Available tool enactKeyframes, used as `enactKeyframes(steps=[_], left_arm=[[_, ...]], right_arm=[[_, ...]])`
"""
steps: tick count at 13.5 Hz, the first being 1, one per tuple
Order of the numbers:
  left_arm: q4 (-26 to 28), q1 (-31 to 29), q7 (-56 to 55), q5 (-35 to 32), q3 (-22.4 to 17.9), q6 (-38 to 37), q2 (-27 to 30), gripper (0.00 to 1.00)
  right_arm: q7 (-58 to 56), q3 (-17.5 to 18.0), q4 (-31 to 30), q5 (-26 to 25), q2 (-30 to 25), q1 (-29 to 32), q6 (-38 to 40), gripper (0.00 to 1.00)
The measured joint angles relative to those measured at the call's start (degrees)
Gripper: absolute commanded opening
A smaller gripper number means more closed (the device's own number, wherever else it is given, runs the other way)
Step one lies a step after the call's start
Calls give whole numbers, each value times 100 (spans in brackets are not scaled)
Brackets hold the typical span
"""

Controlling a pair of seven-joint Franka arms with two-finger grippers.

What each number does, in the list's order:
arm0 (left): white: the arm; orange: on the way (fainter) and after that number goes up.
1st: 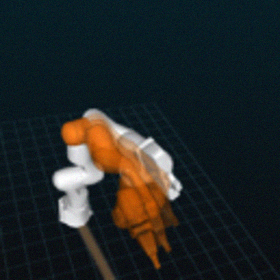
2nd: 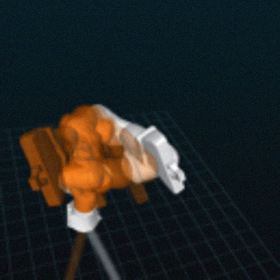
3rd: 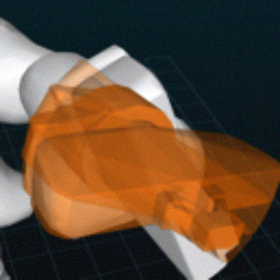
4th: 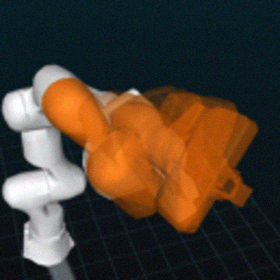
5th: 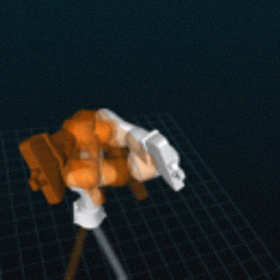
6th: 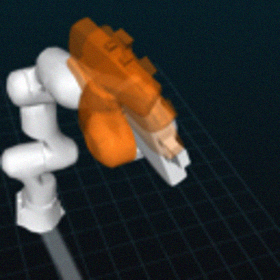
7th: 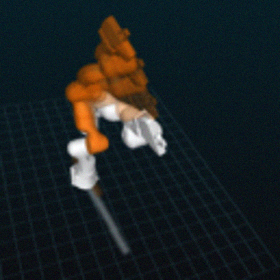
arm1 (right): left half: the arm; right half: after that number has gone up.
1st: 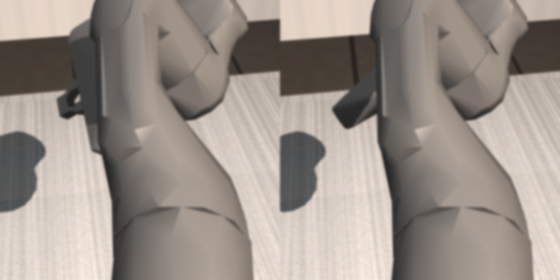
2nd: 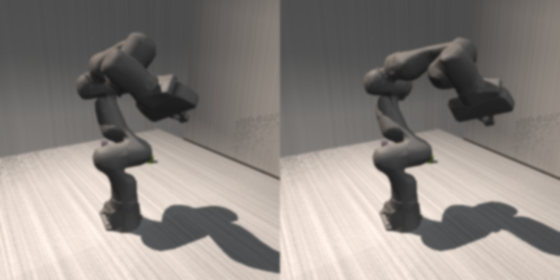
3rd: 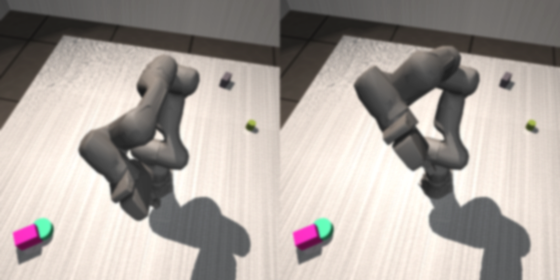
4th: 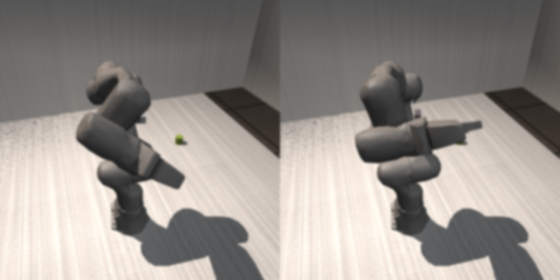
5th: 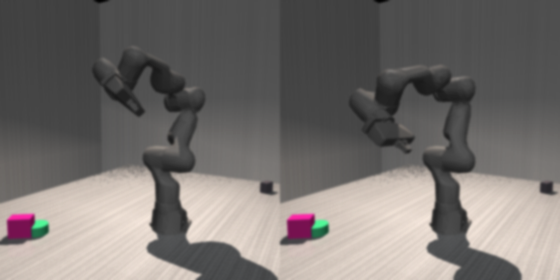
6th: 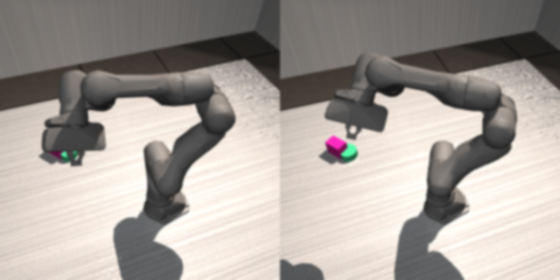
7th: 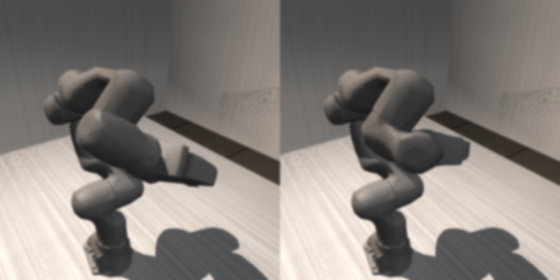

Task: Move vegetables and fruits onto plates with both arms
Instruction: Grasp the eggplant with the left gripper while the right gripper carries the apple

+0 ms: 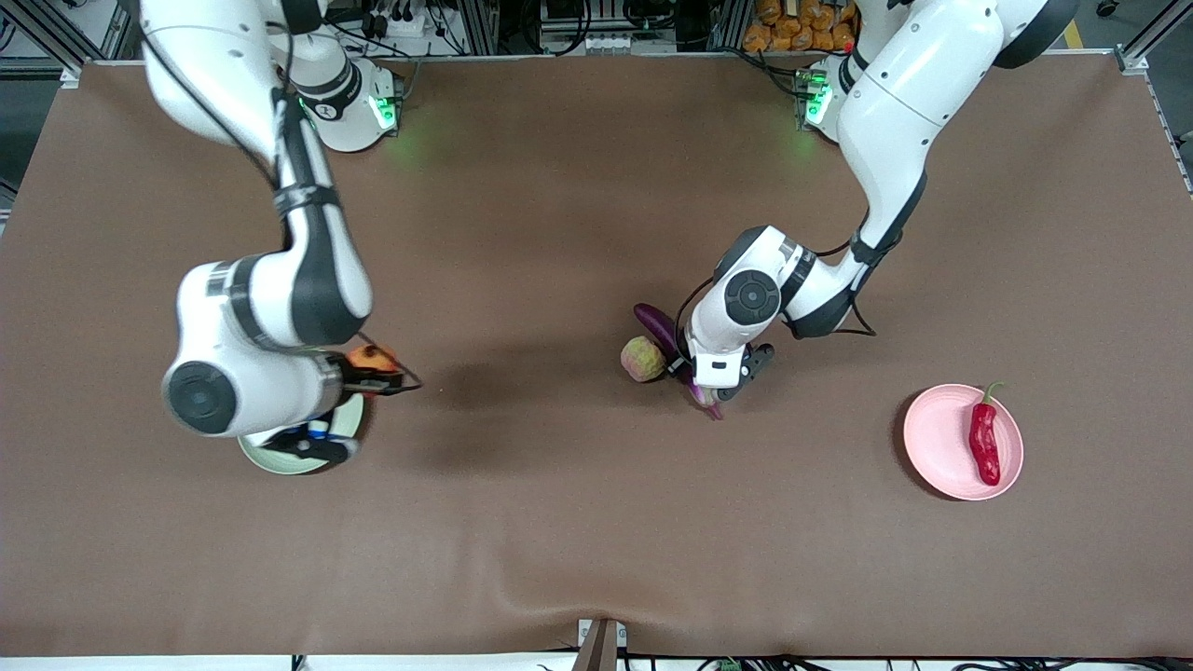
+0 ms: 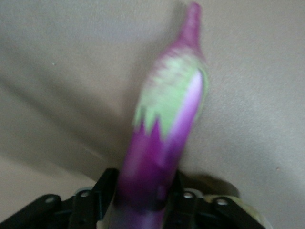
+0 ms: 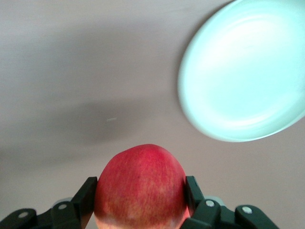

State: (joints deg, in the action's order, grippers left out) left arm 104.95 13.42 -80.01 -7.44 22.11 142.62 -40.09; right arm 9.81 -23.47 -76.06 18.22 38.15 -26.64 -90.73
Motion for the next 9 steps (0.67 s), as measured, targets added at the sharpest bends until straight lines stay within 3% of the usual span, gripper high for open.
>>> enactKeyframes(steps=[3,6,7,8,9], left_arm=[[85,-67,0,-1,-21,21,156,0],[91,-426,366,-26,-44,-567,699,0],[90,-639,735,-28,-51,-867,951,0],[94,-894,1179,-28,-56,-1139,1183,0],[99,-1171,1688,-28,-63,-1376,1367,0]], right_arm=[[-1196,-15,-529,-150,42,736,-488,0],[-1688,-12,-1262,-383,91,864,-1589,0],[-1905,-13,-1449,-389,116,914,-1883,9],[-2066,-13,-1545,-388,136,1003,-2011,47],[-2171,-7,-1584,-386,139,1091,-2045,95]])
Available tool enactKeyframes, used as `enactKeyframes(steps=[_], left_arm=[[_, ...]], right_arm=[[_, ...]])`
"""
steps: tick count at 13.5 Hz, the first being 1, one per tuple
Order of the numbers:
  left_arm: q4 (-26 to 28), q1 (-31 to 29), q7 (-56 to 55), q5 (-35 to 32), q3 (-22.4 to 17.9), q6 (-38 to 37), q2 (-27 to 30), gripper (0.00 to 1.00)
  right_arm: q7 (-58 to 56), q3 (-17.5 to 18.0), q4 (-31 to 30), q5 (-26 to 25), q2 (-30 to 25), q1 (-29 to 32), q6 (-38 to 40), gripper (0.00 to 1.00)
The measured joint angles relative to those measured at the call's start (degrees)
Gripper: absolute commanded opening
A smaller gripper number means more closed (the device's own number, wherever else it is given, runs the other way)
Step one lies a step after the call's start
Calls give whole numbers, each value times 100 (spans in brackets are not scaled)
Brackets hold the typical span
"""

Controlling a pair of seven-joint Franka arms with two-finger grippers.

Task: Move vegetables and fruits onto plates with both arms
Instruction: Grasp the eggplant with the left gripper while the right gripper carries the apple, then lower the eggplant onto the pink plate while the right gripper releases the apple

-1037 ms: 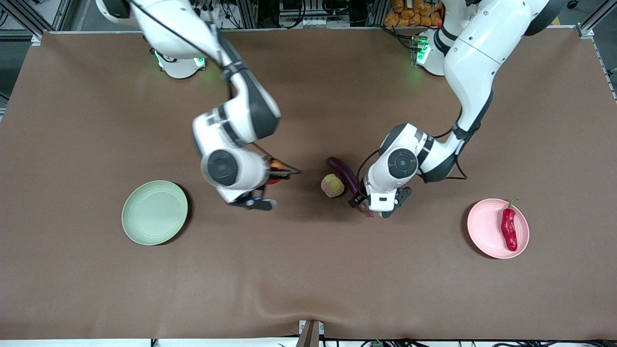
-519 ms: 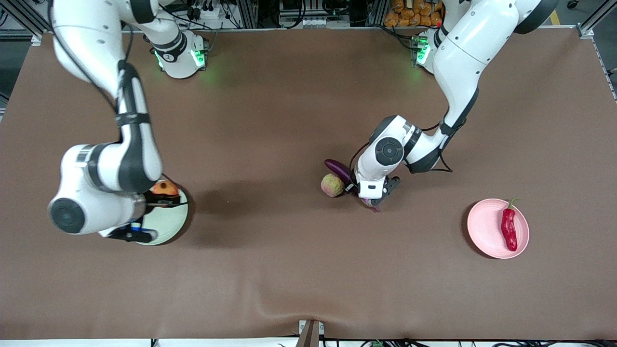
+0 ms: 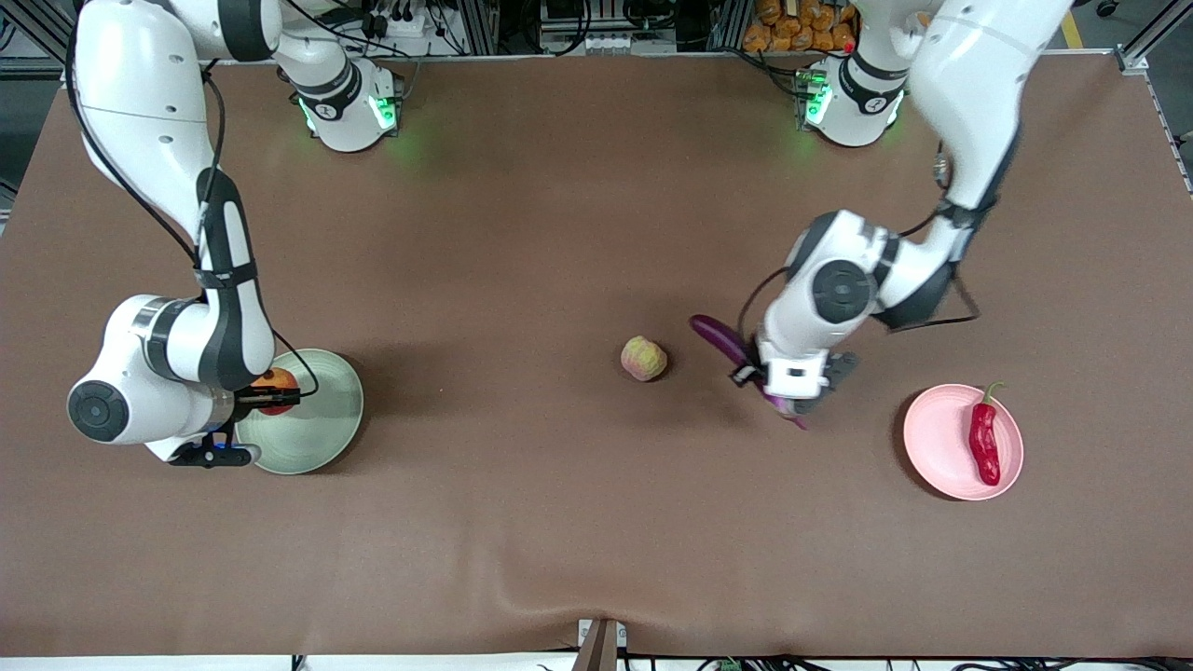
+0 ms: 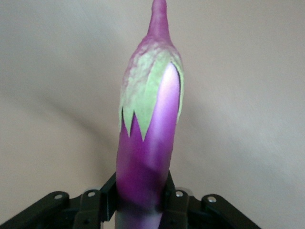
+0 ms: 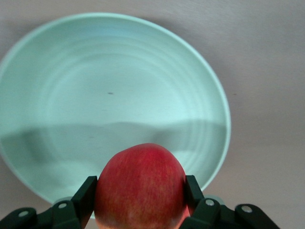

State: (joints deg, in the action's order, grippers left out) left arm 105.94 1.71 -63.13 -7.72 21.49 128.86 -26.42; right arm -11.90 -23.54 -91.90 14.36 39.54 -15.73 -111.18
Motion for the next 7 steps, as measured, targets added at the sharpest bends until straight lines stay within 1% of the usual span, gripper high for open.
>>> enactKeyframes(steps=[1,5,7], left_arm=[[13,-277,509,0,-9,-135,107,0],[38,-1361,2478,-2,-48,-154,41,0],[21,-1819,3624,-3,-69,-147,8,0]], right_arm=[[-50,0,-5,1,-1,49,-1,100],[-98,32,0,2,-16,55,33,100],[-98,77,136,13,-49,34,405,100]])
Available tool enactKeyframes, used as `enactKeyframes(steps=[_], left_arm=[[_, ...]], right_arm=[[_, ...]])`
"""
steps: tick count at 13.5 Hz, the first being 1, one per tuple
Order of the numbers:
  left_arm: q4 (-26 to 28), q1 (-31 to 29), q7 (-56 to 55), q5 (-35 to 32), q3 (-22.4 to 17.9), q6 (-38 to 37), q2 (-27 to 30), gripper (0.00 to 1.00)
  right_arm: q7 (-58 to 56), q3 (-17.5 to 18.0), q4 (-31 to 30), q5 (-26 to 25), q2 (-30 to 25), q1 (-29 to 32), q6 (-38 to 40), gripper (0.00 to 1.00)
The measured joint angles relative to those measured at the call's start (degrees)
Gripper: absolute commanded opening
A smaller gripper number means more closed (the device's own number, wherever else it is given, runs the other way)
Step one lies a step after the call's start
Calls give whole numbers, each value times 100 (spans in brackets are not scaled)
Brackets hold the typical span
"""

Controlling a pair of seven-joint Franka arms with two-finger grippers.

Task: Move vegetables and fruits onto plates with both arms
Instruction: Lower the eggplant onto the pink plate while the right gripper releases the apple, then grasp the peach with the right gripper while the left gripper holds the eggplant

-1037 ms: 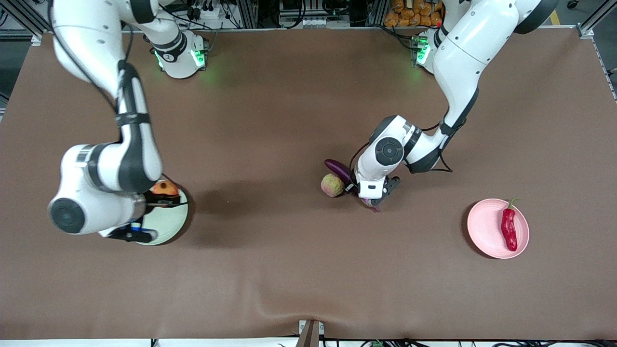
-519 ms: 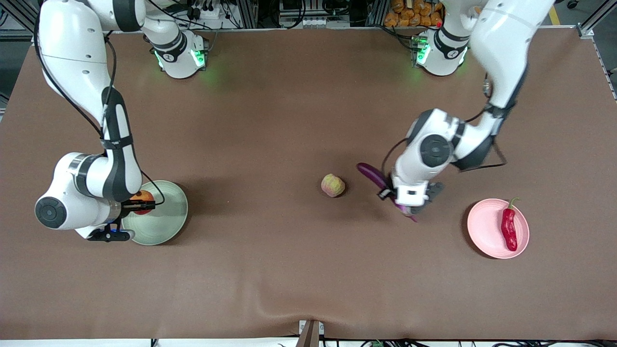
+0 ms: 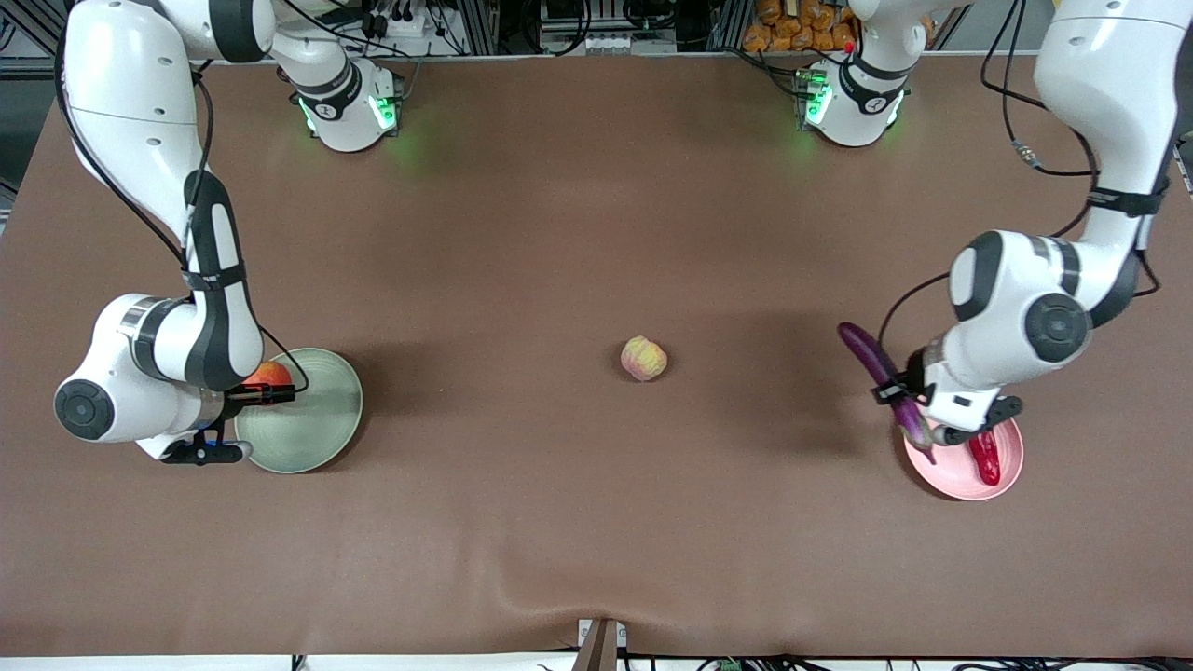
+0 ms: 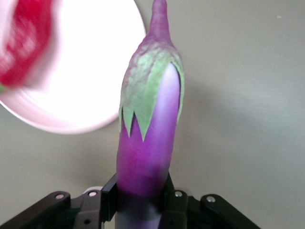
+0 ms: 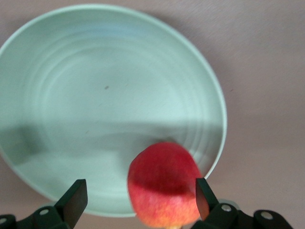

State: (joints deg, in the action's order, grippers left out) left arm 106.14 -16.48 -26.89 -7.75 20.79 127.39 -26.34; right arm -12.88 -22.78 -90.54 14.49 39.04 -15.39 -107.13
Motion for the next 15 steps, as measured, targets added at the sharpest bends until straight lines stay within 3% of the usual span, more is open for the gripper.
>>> enactKeyframes(steps=[4,8,11,14,15], left_arm=[[-316,-584,1920,-168,-55,8,-287,0],[-856,-791,2539,-425,-189,61,-1019,0],[-1239,-752,2583,-435,-166,104,-1347,0],[-1469,-653,2583,-435,-152,97,-1473,0],[-1528,-639,2583,-435,-152,97,-1568,7]], right_arm=[[612,44,890,542,-125,-95,1568,100],[2598,104,1328,1214,-165,-785,2031,100],[4540,129,1614,1921,-163,-1545,1849,100],[6055,232,1689,2733,-97,-2211,738,100],[6345,331,1687,2805,-10,-2377,306,100]])
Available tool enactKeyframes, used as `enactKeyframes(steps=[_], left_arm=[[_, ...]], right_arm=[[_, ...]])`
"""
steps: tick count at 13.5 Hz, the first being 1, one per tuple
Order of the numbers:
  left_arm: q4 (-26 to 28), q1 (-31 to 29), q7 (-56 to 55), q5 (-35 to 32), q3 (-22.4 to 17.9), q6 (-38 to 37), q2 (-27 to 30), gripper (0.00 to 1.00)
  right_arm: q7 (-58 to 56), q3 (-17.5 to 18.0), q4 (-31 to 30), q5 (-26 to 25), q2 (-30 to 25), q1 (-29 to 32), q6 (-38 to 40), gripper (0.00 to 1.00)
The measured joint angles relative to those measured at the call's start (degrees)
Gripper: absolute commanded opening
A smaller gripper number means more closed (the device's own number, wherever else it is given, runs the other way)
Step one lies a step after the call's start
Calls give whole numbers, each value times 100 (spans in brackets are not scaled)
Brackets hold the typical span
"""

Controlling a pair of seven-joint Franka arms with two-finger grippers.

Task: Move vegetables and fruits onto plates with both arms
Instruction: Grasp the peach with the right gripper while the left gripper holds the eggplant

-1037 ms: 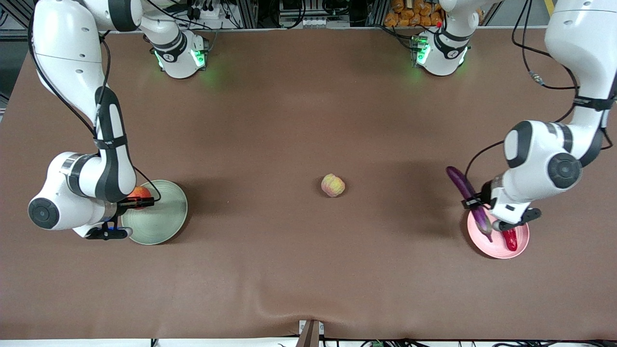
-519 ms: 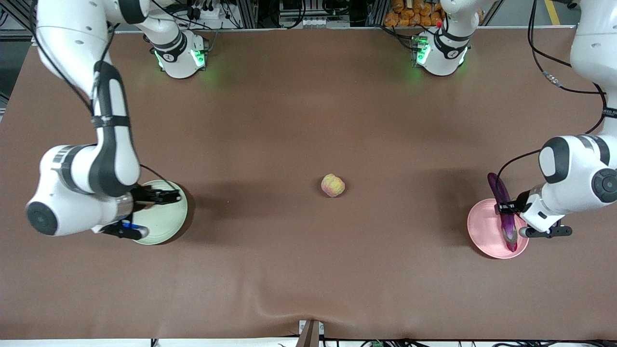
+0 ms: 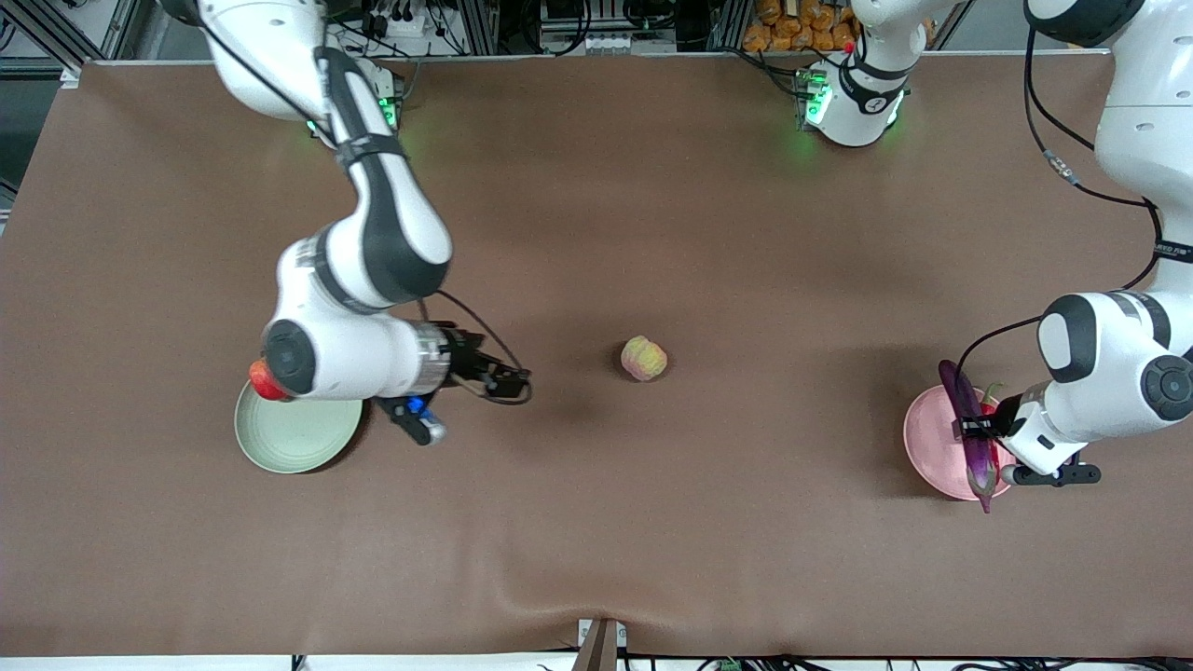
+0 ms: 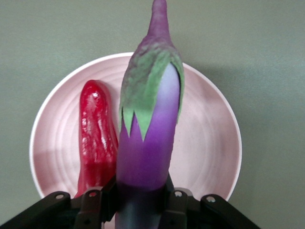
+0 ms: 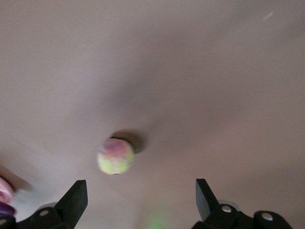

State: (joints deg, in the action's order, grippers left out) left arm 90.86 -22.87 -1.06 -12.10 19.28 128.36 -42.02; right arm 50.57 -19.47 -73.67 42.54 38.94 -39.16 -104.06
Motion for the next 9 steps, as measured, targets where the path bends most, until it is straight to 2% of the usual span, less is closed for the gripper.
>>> enactKeyframes(steps=[1,2,3,5,9], left_arm=[[-73,16,0,0,-1,1,-122,51],[-132,26,0,0,-1,1,-218,71],[-185,30,-1,0,-1,2,-271,100],[-229,32,-10,0,1,2,-298,100],[-511,29,-50,8,162,-62,-266,100]], right_arm=[[310,145,-2,41,126,-147,-485,100],[597,339,-3,63,262,-241,-913,100],[826,558,-3,72,405,-308,-1263,100],[1058,795,-3,72,689,-510,-1535,100],[1486,812,0,16,1116,-984,-2291,100]])
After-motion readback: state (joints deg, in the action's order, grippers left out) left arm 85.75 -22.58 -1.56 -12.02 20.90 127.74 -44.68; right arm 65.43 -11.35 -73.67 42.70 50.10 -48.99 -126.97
